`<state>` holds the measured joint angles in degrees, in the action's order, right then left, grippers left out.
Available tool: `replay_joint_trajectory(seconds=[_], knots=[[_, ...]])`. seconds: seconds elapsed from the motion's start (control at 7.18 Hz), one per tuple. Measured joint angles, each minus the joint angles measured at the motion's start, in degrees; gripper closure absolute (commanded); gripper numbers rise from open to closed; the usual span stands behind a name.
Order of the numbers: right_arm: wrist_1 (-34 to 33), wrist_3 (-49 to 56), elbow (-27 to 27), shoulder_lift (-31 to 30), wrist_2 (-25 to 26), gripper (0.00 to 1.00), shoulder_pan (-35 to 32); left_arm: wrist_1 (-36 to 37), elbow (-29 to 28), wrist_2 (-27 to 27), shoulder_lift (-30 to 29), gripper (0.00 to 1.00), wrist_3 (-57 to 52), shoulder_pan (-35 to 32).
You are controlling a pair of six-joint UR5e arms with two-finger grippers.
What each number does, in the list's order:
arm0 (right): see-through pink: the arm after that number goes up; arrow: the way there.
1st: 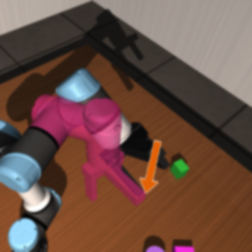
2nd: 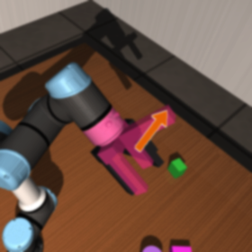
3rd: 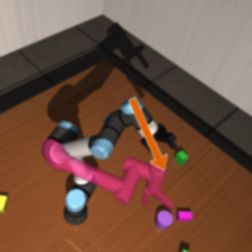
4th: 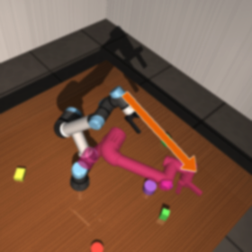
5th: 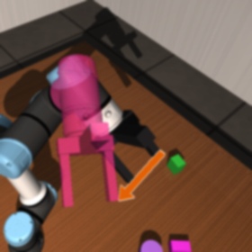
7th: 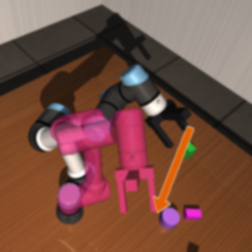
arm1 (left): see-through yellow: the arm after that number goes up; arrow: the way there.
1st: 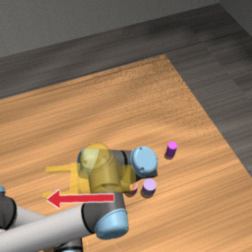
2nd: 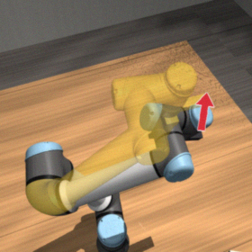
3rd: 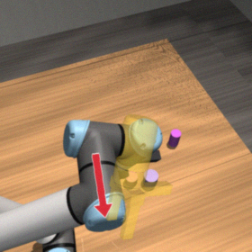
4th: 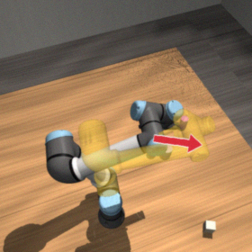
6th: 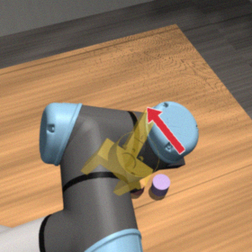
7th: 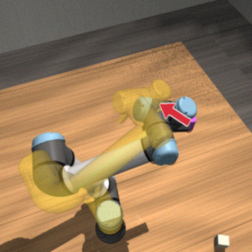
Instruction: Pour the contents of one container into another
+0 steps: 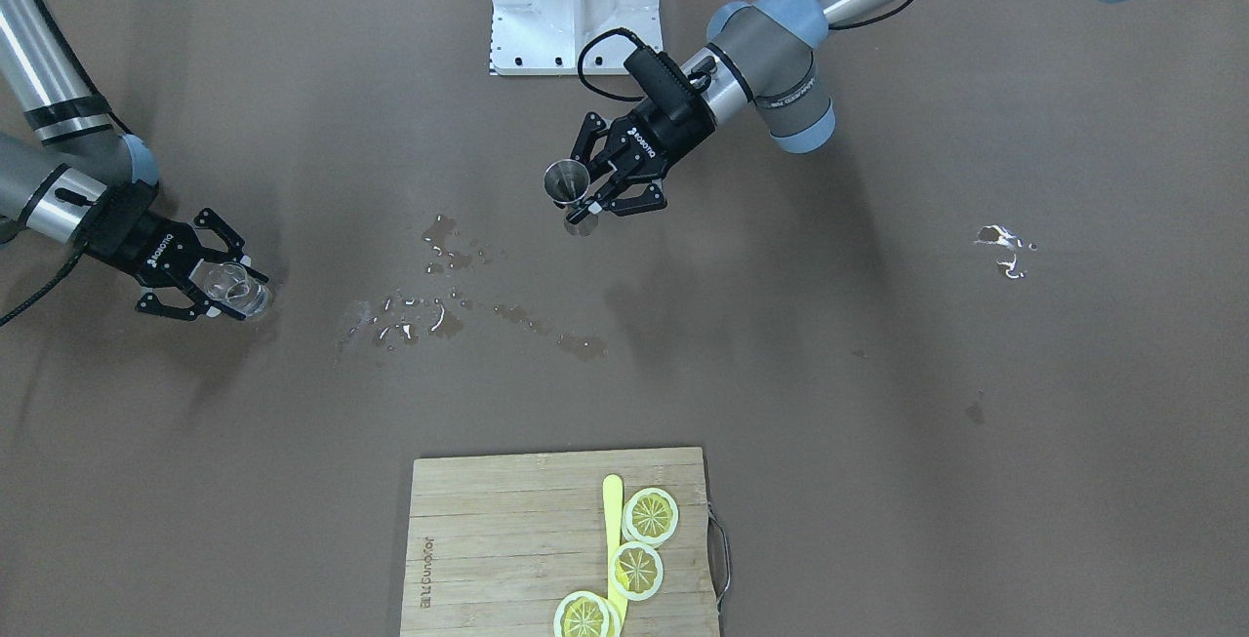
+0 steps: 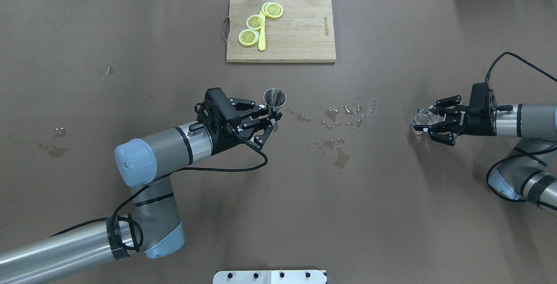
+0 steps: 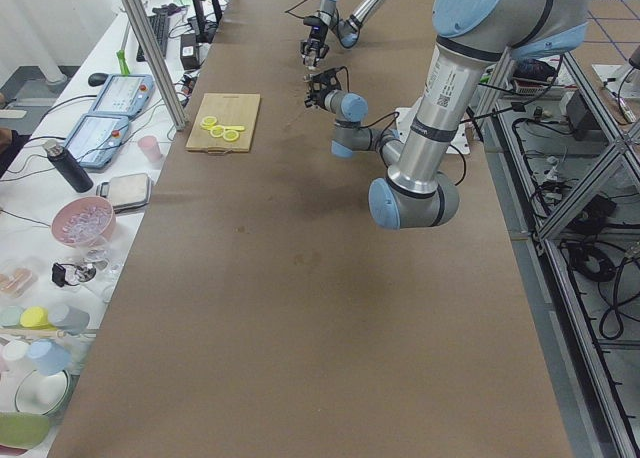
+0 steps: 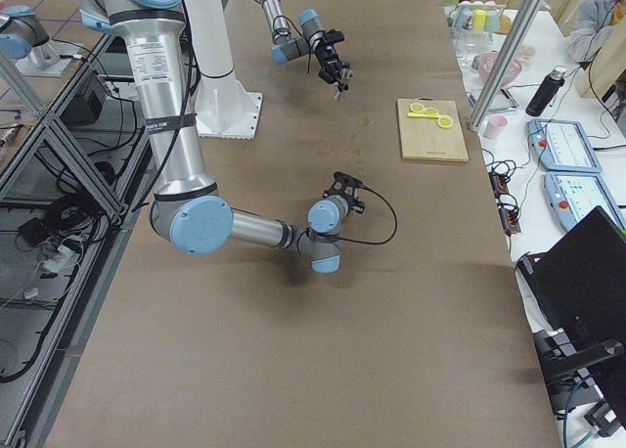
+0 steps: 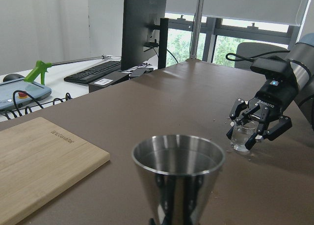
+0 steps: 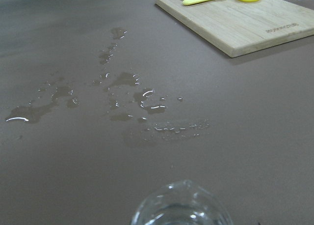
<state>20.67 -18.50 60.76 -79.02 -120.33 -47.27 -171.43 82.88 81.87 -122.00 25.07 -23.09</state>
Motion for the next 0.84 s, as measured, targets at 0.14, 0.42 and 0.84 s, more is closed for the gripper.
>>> replay_joint_trajectory(seconds=[0.14, 0.42, 0.84], knots=[[-0.16, -0.01, 1.13, -0.55, -0.17, 1.0, -0.14, -0.32, -0.16, -1.04, -0.03, 1.0, -0.01, 0.11], [-0.9, 0.23, 2.65, -0.86, -1.54, 1.0, -1.71, -0.36, -0.79, -2.14, -0.19, 1.0, -0.02, 0.38], [-6.75, 4.07, 5.47, -0.39, -8.41, 1.0, -5.0, -0.33, -3.2, -2.39, -0.73, 1.0, -0.04, 1.4]])
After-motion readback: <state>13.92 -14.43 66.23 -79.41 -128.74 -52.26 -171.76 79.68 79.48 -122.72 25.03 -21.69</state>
